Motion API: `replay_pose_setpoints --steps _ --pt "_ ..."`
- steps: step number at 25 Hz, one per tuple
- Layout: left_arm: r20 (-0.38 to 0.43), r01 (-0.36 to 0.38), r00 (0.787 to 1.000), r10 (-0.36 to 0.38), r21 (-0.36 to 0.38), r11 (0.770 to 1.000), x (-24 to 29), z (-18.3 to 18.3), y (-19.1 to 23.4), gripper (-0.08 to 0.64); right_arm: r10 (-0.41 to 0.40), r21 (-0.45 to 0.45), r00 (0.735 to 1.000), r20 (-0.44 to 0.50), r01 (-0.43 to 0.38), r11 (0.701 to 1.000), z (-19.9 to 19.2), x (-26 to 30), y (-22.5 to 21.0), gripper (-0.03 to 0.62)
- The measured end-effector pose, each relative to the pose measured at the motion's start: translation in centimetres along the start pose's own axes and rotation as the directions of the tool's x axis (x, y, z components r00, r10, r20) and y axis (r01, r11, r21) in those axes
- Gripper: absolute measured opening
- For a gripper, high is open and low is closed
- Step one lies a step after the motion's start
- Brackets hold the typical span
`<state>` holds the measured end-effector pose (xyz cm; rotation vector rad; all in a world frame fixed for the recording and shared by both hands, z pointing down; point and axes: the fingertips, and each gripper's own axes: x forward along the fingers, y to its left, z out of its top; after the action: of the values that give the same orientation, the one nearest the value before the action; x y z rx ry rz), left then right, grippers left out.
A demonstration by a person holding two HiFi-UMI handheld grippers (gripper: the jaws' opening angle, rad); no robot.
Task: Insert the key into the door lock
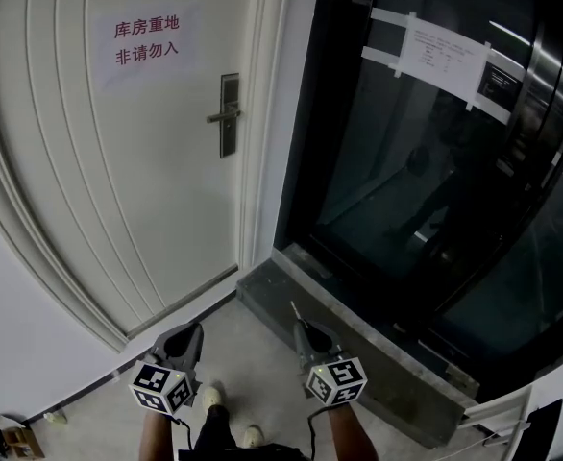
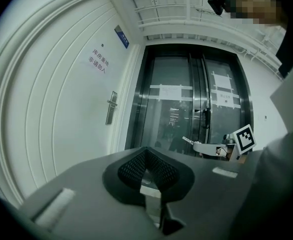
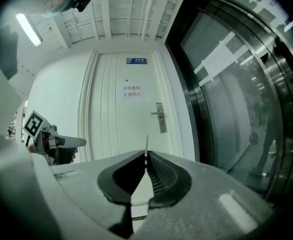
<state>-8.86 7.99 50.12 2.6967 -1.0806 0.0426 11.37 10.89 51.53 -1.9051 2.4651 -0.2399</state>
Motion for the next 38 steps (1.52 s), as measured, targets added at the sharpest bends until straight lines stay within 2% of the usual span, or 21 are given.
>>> replay_pose_setpoints --steps 25,33,38 --pt "-0.013 0.151 0.988 -0.151 0.042 0.988 16.1 7.1 16.9 0.002 -0.144 -0.009 0.987 0.067 0.145 0.989 4.1 20.6 -3.5 0.011" --pt "-0.003 0.177 0.984 -0.178 0.069 0.982 19.7 8.2 21.1 0.002 -0.188 -0.009 0.978 0.087 0.189 0.982 4.5 25.0 -4.5 0.011" --pt "-0.025 0.199 0.980 -0.198 0.057 0.978 21.7 8.5 22.1 0.002 -0.199 -0.015 0.976 0.085 0.201 0.980 4.6 27.0 -5.6 0.011"
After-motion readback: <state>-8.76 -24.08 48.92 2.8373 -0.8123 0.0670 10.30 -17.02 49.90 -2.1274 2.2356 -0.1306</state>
